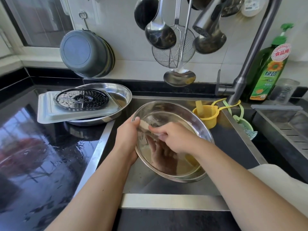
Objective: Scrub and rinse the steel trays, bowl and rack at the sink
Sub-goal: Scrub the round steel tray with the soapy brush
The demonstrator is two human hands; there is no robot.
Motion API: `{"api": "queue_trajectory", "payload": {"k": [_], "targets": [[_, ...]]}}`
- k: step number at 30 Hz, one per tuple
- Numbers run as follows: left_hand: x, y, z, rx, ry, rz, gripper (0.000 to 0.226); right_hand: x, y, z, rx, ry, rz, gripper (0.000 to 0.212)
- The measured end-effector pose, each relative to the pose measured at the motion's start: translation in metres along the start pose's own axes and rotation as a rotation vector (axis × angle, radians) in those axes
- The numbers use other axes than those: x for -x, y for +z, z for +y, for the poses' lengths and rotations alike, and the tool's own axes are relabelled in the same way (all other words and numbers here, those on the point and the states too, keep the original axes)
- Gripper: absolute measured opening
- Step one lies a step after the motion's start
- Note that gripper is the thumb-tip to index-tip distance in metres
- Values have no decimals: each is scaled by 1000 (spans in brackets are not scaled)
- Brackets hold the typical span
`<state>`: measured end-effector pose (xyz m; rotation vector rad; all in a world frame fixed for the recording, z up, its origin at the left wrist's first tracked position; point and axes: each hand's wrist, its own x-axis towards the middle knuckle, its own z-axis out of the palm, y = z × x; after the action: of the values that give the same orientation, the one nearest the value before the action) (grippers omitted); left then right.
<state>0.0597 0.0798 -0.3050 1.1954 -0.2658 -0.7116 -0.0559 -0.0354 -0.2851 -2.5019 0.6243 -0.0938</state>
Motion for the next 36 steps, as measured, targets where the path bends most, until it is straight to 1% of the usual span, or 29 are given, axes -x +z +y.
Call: {"api": "queue_trajectory", "payload": {"k": [3, 4, 5, 7, 8, 9, 11, 13, 14, 15, 17, 19, 20, 21, 23, 24, 25, 26, 28, 29, 30, 33, 34, 35, 36], "targets": [[1, -3, 5, 12, -1, 1, 36, 11, -1, 2, 10, -60, -263, 45], [0, -4, 5, 11, 5, 4, 36, 12, 1, 2, 16, -64, -287, 46], [1, -3, 6, 6, 14, 0, 36, 11, 2, 2, 14, -56, -245, 46], [1, -1, 4, 8, 11, -5, 38, 4, 4, 2, -32, -32, -67, 46], [1, -1, 3, 21, 7, -3, 39, 1, 3, 1, -52, -33, -27, 46], [2, -1, 3, 21, 3, 1, 39, 1, 2, 2, -53, -41, -56, 45], [5, 0, 6, -12, 15, 16, 36, 6, -2, 7, 18, -67, -251, 47], [4, -3, 9, -83, 46, 20, 34, 13, -5, 13, 123, -63, -452, 57], [5, -3, 10, -114, 67, 24, 33, 15, -6, 16, 152, -41, -502, 62], [4, -2, 9, -144, 91, 14, 32, 14, -6, 17, 163, -29, -499, 62], [4, -1, 6, -170, 94, -8, 31, 10, -2, 14, 130, -65, -375, 56], [4, 0, 6, -122, 53, 12, 31, 4, 2, 11, 64, -97, -231, 55], [3, -1, 7, -68, 16, 28, 32, 3, 2, 11, 37, -101, -212, 56], [1, -3, 7, -31, -17, 42, 32, 4, 2, 12, 24, -102, -239, 55], [-3, -7, 7, 24, -47, 64, 30, 8, -4, 19, 39, -84, -367, 53], [-5, -8, 7, 41, -48, 78, 30, 11, -7, 21, 50, -82, -405, 52], [-6, -8, 6, 55, -46, 84, 31, 13, -8, 20, 52, -89, -402, 51], [-5, -7, 6, 64, -43, 86, 31, 14, -7, 18, 47, -94, -353, 49], [-3, -5, 5, 96, -68, 80, 31, 9, 0, 9, 37, -103, -182, 45], [-1, -4, 5, 111, -90, 75, 31, 5, 3, 5, 14, -101, -136, 44], [0, -4, 4, 119, -99, 79, 31, 4, 1, 3, -10, -101, -142, 44], [-1, -5, 5, 124, -86, 125, 29, 13, -18, 9, 52, -88, -363, 44], [-1, -4, 6, 125, -77, 129, 28, 17, -22, 11, 95, -81, -412, 44], [-1, -4, 7, 130, -71, 130, 28, 21, -22, 11, 128, -74, -412, 44], [-1, -3, 7, 129, -68, 135, 28, 23, -18, 10, 131, -68, -364, 44]]}}
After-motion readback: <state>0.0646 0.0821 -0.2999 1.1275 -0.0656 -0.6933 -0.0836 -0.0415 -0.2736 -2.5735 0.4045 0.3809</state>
